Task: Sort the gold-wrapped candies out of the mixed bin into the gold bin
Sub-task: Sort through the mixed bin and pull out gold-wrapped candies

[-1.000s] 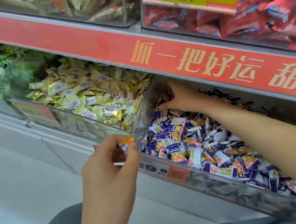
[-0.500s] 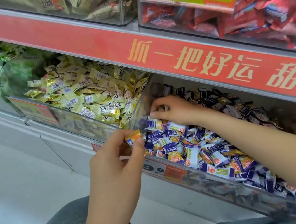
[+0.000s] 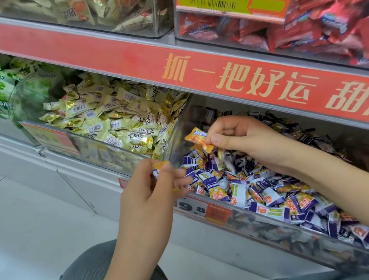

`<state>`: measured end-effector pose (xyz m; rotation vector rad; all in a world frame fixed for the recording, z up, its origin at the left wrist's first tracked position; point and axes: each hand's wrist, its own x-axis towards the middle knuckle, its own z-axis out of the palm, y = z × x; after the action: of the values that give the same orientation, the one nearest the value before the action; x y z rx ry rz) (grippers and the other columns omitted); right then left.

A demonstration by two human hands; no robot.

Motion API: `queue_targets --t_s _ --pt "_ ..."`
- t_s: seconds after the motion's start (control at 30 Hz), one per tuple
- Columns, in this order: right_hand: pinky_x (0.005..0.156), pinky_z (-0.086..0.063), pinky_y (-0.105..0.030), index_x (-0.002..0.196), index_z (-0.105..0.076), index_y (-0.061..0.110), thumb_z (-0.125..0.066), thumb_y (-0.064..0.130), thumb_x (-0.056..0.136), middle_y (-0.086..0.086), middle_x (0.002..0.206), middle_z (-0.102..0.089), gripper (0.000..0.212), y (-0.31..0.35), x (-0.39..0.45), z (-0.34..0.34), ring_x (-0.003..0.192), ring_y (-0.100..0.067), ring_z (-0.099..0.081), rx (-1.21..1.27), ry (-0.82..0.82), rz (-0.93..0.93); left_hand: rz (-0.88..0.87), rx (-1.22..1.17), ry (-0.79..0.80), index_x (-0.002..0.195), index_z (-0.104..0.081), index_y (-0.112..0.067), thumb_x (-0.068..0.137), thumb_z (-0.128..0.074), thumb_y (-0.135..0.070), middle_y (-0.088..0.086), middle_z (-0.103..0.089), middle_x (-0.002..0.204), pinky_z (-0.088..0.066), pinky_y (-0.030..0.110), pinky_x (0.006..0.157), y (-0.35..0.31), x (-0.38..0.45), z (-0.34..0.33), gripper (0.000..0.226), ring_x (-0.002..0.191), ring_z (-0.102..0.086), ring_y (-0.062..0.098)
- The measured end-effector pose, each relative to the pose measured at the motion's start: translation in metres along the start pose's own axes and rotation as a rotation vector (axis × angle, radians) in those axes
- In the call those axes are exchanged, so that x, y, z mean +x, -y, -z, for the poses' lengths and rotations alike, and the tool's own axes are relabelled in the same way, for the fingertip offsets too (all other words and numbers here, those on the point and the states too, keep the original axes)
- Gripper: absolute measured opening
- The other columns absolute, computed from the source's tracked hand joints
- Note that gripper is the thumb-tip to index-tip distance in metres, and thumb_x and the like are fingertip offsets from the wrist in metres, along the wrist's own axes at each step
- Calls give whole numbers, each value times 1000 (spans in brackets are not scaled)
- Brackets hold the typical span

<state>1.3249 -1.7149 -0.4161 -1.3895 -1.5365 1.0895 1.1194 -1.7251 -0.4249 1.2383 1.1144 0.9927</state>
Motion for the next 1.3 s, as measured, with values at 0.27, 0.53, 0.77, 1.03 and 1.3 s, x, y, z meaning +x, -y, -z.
queue_targets --t_s 0.27,0.53,0.77,1.03,1.3 --pt "56 -49 -15 83 -65 7 -61 4 86 4 62 -63 6 13 -7 -15 57 -5 -58 163 88 -43 129 -197 107 107 -55 -24 101 -42 -25 -3 -68 105 -57 28 83 -23 19 -27 14 92 -70 11" --pt "77 -54 -27 93 -67 22 -67 23 88 8 92 -71 6 -4 6 22 80 -5 -66 -410 -6 -172 -79 -169 -30 86 -58 -13 99 -40 -3 1 -65 86 -56 24 63 -25 18 -19 24 65 -69 15" --pt "63 -33 -5 101 -64 23 -72 35 83 18 97 -56 24 -19 14 -1 75 8 -46 -797 163 -81 87 -77 51 74 -61 -19 97 -41 -4 -3 -60 67 -31 14 35 -25 9 -7 34 44 -43 13" --pt "65 -41 -16 78 -58 18 -68 22 86 5 81 -60 14 -1 -5 1 75 -6 -54 -588 -80 51 37 141 26 73 -65 -29 87 -62 -28 -2 -65 69 -34 13 37 -18 12 -8 14 40 -50 4" --pt "91 -44 -26 132 -48 25 -74 44 78 7 132 -51 63 -19 42 -1 114 -13 -53 -650 131 -218 87 93 46 82 -66 -24 90 -59 -19 -2 -66 69 -32 15 36 -20 11 -2 12 42 -50 8"
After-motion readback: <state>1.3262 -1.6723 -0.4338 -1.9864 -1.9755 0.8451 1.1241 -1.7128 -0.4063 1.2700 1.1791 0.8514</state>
